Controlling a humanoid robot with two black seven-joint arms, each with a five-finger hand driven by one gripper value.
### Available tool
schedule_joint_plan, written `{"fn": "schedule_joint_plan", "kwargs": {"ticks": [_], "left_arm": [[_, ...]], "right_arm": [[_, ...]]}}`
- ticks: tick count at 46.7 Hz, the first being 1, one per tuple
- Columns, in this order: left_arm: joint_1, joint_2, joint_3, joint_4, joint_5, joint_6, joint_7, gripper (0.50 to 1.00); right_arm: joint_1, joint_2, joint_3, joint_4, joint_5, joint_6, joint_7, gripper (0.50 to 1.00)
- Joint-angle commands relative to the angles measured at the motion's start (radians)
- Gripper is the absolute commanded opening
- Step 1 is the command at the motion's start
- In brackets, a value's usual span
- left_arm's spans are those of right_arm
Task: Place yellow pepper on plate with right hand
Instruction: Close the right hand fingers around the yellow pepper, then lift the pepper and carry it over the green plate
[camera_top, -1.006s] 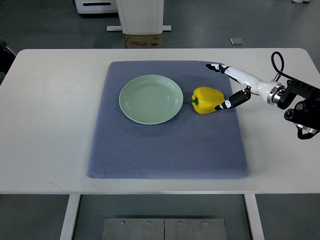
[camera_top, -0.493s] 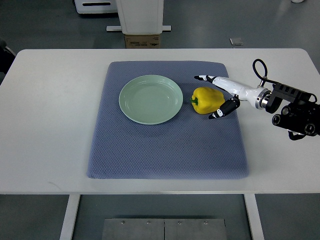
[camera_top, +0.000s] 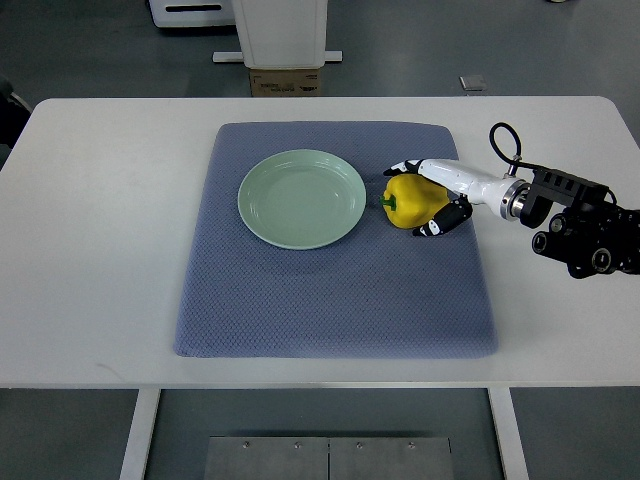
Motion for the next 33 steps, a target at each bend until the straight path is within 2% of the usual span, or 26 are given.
{"fn": "schedule_joint_plan", "kwargs": {"ticks": [1,5,18,33], "left_arm": [[0.0,0.0,0.0,-0.001,0.0,0.0,0.0,1.0],[0.0,0.0,0.0,0.0,0.0,0.0,0.0,1.0],[0.0,0.0,0.0,0.0,0.0,0.0,0.0,1.0],[0.0,0.0,0.0,0.0,0.0,0.0,0.0,1.0]], "right_arm": [[0.011,0.001,-0.014,0.0,0.0,0.0,0.0,0.638],[0.013,0.001,-0.02,0.0,0.002,0.0,-0.002,0.5],[0.023,0.001,-0.02,0.002,0.002,0.0,-0.045,0.5],[0.095,0.008,-0.015,0.014,0.008,0.0,-0.045,0.5]]}}
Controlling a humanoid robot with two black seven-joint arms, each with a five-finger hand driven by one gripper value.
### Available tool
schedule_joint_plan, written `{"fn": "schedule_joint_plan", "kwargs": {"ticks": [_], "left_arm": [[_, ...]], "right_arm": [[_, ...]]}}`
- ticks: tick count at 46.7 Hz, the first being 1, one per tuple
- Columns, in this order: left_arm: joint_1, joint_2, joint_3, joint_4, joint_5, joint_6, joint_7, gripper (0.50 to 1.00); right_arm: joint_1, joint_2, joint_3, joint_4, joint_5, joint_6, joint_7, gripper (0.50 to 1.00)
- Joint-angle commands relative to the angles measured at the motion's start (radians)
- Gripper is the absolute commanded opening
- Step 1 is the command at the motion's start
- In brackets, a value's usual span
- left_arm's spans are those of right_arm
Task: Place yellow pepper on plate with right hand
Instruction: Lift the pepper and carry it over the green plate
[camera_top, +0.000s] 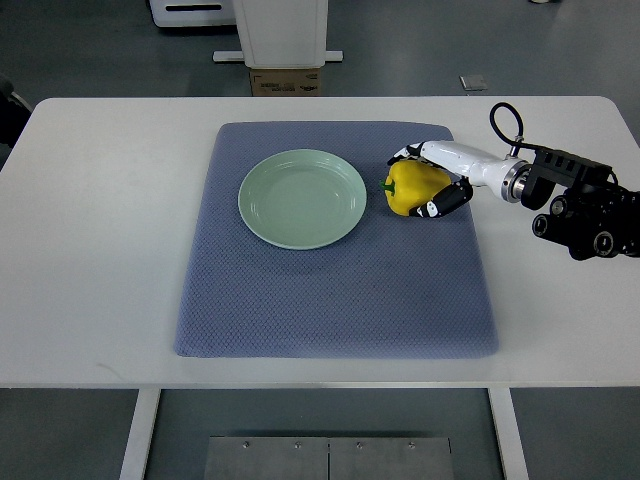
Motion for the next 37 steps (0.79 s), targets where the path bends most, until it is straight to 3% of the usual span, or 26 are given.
{"fn": "schedule_joint_plan", "kwargs": {"ticks": [1,14,28,37], "left_arm": [[0.0,0.0,0.0,0.0,0.0,0.0,0.0,1.0],[0.0,0.0,0.0,0.0,0.0,0.0,0.0,1.0],[0.0,0.0,0.0,0.0,0.0,0.0,0.0,1.0],[0.0,0.0,0.0,0.0,0.0,0.0,0.0,1.0]], "right_arm": [[0.029,0.013,0.0,0.004,0.004,0.0,-0.001,0.5],[0.096,0.101,-0.003,0.004,0.025,0.002,-0.006,0.5],[0.106,0.275,-0.041,-0.066,0.074,0.003,-0.02,0.5],[0.1,0.275,-0.066,-0.109,0.097,0.003,-0.02,0.5]]}}
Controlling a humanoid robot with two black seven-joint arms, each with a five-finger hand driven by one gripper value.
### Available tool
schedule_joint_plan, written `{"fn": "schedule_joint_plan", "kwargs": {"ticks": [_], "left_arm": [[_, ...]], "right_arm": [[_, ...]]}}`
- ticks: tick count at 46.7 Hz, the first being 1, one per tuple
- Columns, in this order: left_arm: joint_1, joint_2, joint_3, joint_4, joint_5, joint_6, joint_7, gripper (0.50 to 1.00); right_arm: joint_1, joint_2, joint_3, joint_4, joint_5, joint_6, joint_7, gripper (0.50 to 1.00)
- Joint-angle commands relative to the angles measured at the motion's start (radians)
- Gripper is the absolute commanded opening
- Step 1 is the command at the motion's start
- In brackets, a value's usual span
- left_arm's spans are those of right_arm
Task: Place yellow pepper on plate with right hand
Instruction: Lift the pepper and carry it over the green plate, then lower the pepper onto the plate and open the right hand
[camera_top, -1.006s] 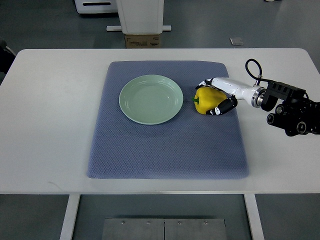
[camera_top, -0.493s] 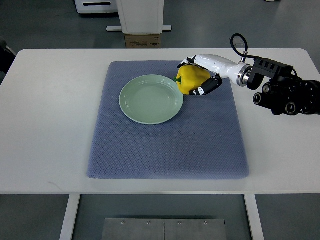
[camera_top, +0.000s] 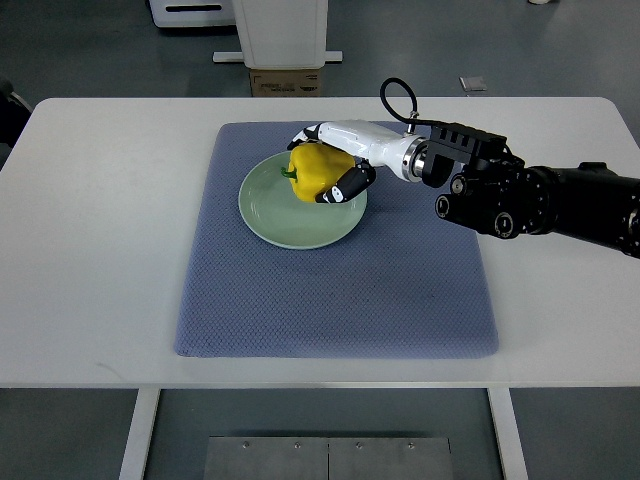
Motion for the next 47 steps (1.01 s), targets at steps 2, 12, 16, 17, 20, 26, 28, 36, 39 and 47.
{"fn": "schedule_joint_plan", "kwargs": {"ticks": [2,12,16,17,20,26,28,36,39,47], "left_arm": [[0.0,0.0,0.0,0.0,0.0,0.0,0.0,1.0],[0.0,0.0,0.0,0.0,0.0,0.0,0.0,1.0],[0.0,0.0,0.0,0.0,0.0,0.0,0.0,1.0],[0.0,0.0,0.0,0.0,0.0,0.0,0.0,1.0],[0.0,0.0,0.0,0.0,0.0,0.0,0.0,1.0],[0.0,0.0,0.0,0.0,0.0,0.0,0.0,1.0],[0.0,0.0,0.0,0.0,0.0,0.0,0.0,1.0],[0.0,0.0,0.0,0.0,0.0,0.0,0.0,1.0],[0.0,0.0,0.0,-0.001,0.0,0.0,0.0,1.0],[0.0,0.0,0.0,0.0,0.0,0.0,0.0,1.0]], "right_arm": [[-0.006,0.0,-0.001,-0.022,0.006,0.0,-0.001,0.5],[-0.017,0.0,-0.001,-0.05,0.024,0.0,-0.005,0.5],[-0.017,0.0,-0.001,-0.05,0.024,0.0,-0.003,0.5],[-0.017,0.0,-0.001,-0.05,0.024,0.0,-0.001,0.5],[-0.017,0.0,-0.001,-0.05,0.024,0.0,-0.001,0.5],[-0.018,0.0,0.001,-0.05,0.026,0.0,-0.001,0.656],[-0.02,0.0,0.001,-0.05,0.027,0.0,-0.001,0.842],[-0.026,0.0,0.001,-0.05,0.038,-0.002,-0.001,1.0],[-0.025,0.0,0.001,-0.05,0.038,0.0,-0.001,1.0],[-0.026,0.0,0.008,-0.053,0.039,-0.003,-0.001,1.0]]}}
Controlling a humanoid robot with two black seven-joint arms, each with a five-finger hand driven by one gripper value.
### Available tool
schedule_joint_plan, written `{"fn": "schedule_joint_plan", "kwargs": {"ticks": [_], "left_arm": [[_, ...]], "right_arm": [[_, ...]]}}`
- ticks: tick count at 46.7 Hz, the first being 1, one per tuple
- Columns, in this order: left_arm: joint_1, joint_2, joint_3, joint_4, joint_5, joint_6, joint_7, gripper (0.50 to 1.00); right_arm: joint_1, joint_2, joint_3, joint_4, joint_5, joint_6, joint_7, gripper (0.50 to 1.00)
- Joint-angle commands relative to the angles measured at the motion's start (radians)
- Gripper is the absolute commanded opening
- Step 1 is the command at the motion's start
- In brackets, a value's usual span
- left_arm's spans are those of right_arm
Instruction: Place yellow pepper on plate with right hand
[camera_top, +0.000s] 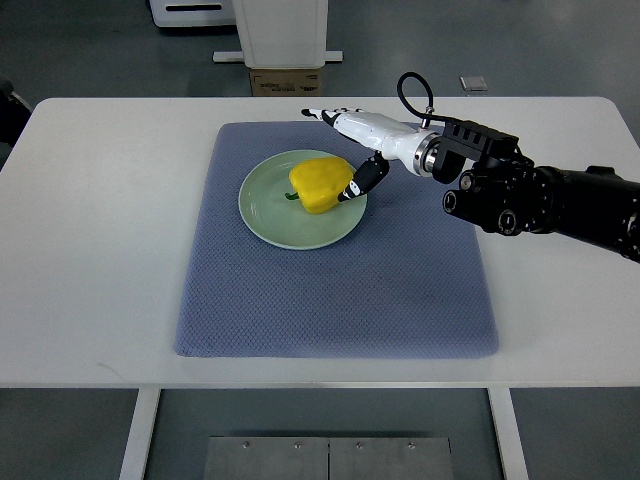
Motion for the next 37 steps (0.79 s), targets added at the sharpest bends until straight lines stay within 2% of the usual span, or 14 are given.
{"fn": "schedule_joint_plan", "kwargs": {"ticks": [1,12,19,32,37], "left_arm": [[0.0,0.0,0.0,0.0,0.0,0.0,0.0,1.0],[0.0,0.0,0.0,0.0,0.0,0.0,0.0,1.0],[0.0,0.0,0.0,0.0,0.0,0.0,0.0,1.0],[0.0,0.0,0.0,0.0,0.0,0.0,0.0,1.0],[0.0,0.0,0.0,0.0,0.0,0.0,0.0,1.0]], "right_arm": [[-0.001,0.0,0.007,-0.004,0.0,-0.002,-0.002,1.0],[-0.051,0.0,0.067,-0.053,0.054,-0.057,-0.009,1.0],[-0.109,-0.008,0.218,-0.061,0.141,-0.077,-0.014,1.0],[-0.261,-0.139,0.58,-0.086,0.201,-0.073,-0.028,1.0],[-0.321,-0.19,0.692,-0.086,0.203,-0.033,-0.048,1.0]]}}
